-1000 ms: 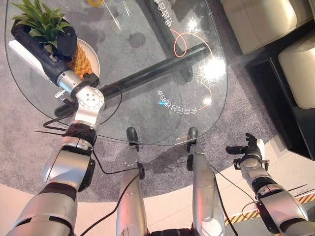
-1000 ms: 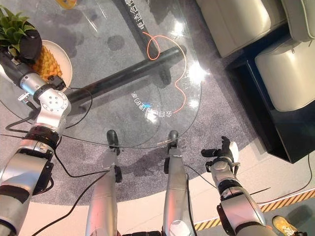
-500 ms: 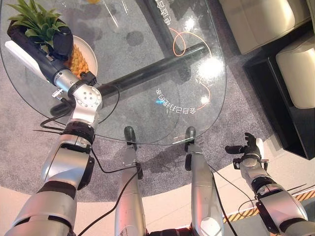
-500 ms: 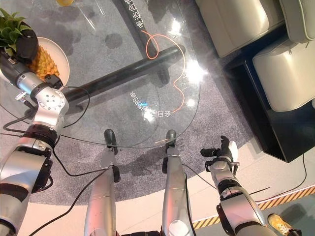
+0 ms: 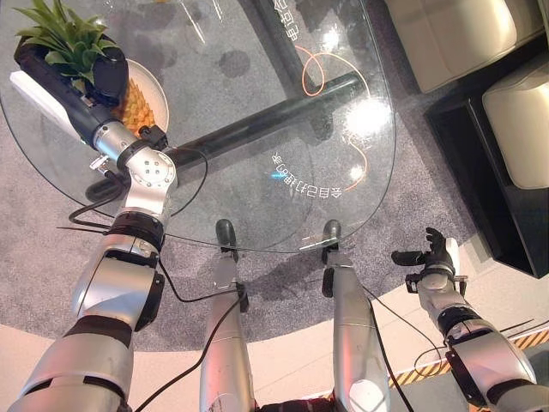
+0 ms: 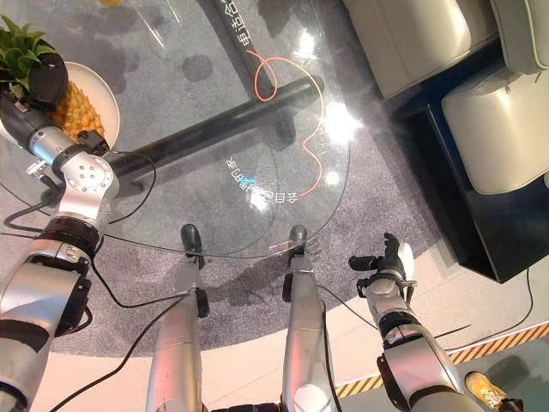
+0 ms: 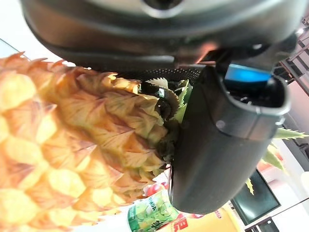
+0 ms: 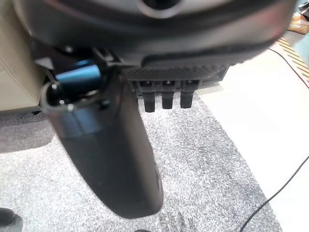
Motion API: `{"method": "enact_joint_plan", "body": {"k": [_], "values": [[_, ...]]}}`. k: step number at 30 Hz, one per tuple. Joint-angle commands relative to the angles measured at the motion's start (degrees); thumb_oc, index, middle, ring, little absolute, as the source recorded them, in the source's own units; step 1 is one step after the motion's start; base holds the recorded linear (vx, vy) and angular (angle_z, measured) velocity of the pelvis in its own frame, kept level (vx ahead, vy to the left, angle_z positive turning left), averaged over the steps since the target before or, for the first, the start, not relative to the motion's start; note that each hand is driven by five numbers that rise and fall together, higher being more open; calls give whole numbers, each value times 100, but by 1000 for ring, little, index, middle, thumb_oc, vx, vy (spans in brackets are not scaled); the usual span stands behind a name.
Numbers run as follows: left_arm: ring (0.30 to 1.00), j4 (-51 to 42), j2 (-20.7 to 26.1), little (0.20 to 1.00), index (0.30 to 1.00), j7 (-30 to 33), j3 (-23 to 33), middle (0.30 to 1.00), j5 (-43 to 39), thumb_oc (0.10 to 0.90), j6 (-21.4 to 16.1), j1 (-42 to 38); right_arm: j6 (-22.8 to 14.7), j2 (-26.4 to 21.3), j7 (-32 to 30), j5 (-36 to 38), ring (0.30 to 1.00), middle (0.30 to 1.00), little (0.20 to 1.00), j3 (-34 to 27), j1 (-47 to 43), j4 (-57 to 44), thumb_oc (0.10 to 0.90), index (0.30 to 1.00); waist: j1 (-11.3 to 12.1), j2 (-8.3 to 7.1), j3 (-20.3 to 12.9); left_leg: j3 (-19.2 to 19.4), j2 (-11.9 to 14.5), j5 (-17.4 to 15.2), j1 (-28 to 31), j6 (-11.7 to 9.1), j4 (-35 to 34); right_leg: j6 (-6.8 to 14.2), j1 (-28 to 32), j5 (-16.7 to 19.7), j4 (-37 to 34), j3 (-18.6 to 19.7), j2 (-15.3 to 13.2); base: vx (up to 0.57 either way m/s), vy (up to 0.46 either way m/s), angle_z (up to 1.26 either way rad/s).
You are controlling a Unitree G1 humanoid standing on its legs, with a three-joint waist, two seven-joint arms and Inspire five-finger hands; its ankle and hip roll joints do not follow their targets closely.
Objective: Pick up the fruit to the plate
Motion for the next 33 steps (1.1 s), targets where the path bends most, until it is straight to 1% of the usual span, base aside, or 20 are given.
{"method": "enact_joint_plan", "body": {"k": [1, 4, 5, 7, 8, 12, 13, 18, 21, 22, 23, 24, 25, 28, 30, 31, 32, 33], "values": [[300, 118, 689, 200, 300, 19, 10, 300, 31, 100, -587, -965, 0, -98, -332, 31, 900, 900, 900, 38, 72, 119, 800, 900, 59, -258, -147, 235, -8, -824, -51, 159, 834, -142, 155, 398, -534, -77, 135, 0, 0, 0], [300, 191, 701, 200, 300, -37, -14, 300, 6, 100, -600, -1004, -1, -98, -331, 40, 900, 900, 900, 60, 54, 123, 800, 900, 45, -288, -147, 244, 5, -822, -69, 155, 832, -133, 149, 414, -557, -72, 144, 0, 0, 0], [300, 203, 699, 200, 300, -48, -21, 300, -7, 100, -605, -990, -3, -92, -335, 44, 900, 900, 900, 70, 74, 125, 800, 900, 46, -291, -147, 243, 9, -867, -34, 149, 848, -129, 184, 371, -540, -72, 146, 0, 0, 0], [300, 234, 699, 200, 300, -87, -53, 300, -8, 100, -597, -1050, -24, -72, -343, 33, 900, 900, 900, 67, 70, 123, 800, 900, 33, -311, -147, 243, 15, -831, -89, 158, 841, -125, 131, 423, -554, -64, 151, 0, 0, 0], [300, 264, 686, 200, 300, -108, -68, 300, -3, 100, -605, -1041, -31, -59, -339, 41, 900, 900, 900, 77, 98, 120, 800, 900, 30, -327, -147, 244, 22, -881, -52, 155, 856, -117, 170, 385, -546, -66, 153, 0, 0, 0], [300, 328, 700, 200, 300, -168, -90, 300, -52, 100, -599, -1098, -49, -50, -339, 31, 900, 900, 900, 90, 60, 130, 800, 900, 20, -339, -147, 248, 16, -827, -98, 158, 830, -116, 130, 448, -589, -66, 161, 0, 0, 0], [300, 356, 685, 200, 300, -190, -103, 300, -65, 100, -615, -1081, -49, -42, -353, 47, 900, 900, 900, 105, 74, 125, 800, 900, 20, -344, -147, 242, 19, -876, -61, 152, 844, -110, 165, 407, -579, -67, 157, 0, 0, 0], [300, 416, 671, 200, 300, -213, -110, 300, -122, 100, -655, -1114, -16, -48, -375, 39, 900, 900, 900, 122, 7, 123, 800, 900, 14, -345, -147, 243, 11, -835, -139, 161, 839, -116, 90, 457, -598, -63, 162, 0, 0, 0], [300, 460, 679, 200, 300, -254, -106, 300, -154, 100, -709, -1081, -36, -45, -378, 46, 900, 900, 900, 124, 40, 141, 800, 900, 18, -353, -147, 238, 14, -891, -116, 158, 877, -110, 118, 419, -578, -67, 161, 0, 0, 0], [359, 462, 694, 269, 359, -285, -99, 359, -175, 169, -713, -1083, -46, -58, -363, 46, 900, 900, 900, 117, 49, 138, 800, 900, 18, -358, -147, 238, 13, -897, -120, 160, 880, -109, 116, 421, -582, -71, 160, 0, 0, 0], [432, 475, 712, 354, 432, -278, -102, 432, -185, 254, -709, -1122, -53, -76, -352, 74, 900, 900, 900, 125, 30, 136, 800, 900, 13, -368, -147, 236, 12, -856, -167, 164, 876, -111, 77, 467, -604, -73, 157, 0, 0, 0], [451, 487, 713, 376, 451, -273, -105, 451, -208, 276, -711, -1135, -64, -72, -354, 73, 900, 900, 900, 135, 35, 135, 800, 900, 11, -370, -147, 236, 14, -859, -170, 163, 878, -110, 76, 468, -607, -74, 155, 0, 0, 0], [554, 495, 716, 496, 554, -261, -107, 554, -218, 396, -708, -1142, -67, -65, -358, 63, 900, 900, 900, 136, 42, 129, 800, 900, 6, -372, -147, 233, 12, -864, -173, 163, 884, -111, 75, 468, -607, -71, 155, 0, 0, 0], [592, 532, 704, 540, 592, -242, -106, 592, -205, 440, -720, -1158, -88, -23, -391, 42, 900, 900, 900, 140, 61, 127, 800, 900, -3, -374, -147, 232, 13, -877, -180, 170, 902, -109, 60, 469, -594, -63, 153, 0, 0, 0], [596, 557, 700, 546, 596, -243, -101, 596, -206, 446, -748, -1137, -97, -16, -393, 32, 900, 900, 900, 146, 74, 141, 800, 900, -1, -373, -147, 229, 18, -927, -153, 162, 935, -102, 92, 427, -574, -63, 150, 0, 0, 0], [632, 572, 718, 587, 632, -254, -105, 632, -227, 487, -760, -1175, -102, -28, -395, 43, 900, 900, 900, 149, 45, 142, 800, 900, 0, -367, -147, 226, 10, -884, -193, 168, 920, -107, 53, 469, -595, -62, 144, 0, 0, 0], [632, 587, 725, 587, 632, -243, -103, 632, -228, 487, -782, -1177, -114, -32, -383, 33, 900, 900, 900, 149, 44, 151, 800, 900, -1, -367, -147, 224, 9, -884, -197, 168, 922, -109, 48, 469, -593, -62, 147, 0, 0, 0], [655, 592, 727, 615, 655, -213, -97, 655, -225, 515, -803, -1180, -134, -36, -381, 31, 900, 900, 900, 149, 40, 161, 800, 900, -2, -368, -147, 221, 11, -883, -209, 167, 927, -111, 34, 469, -584, -64, 146, 0, 0, 0]]}}
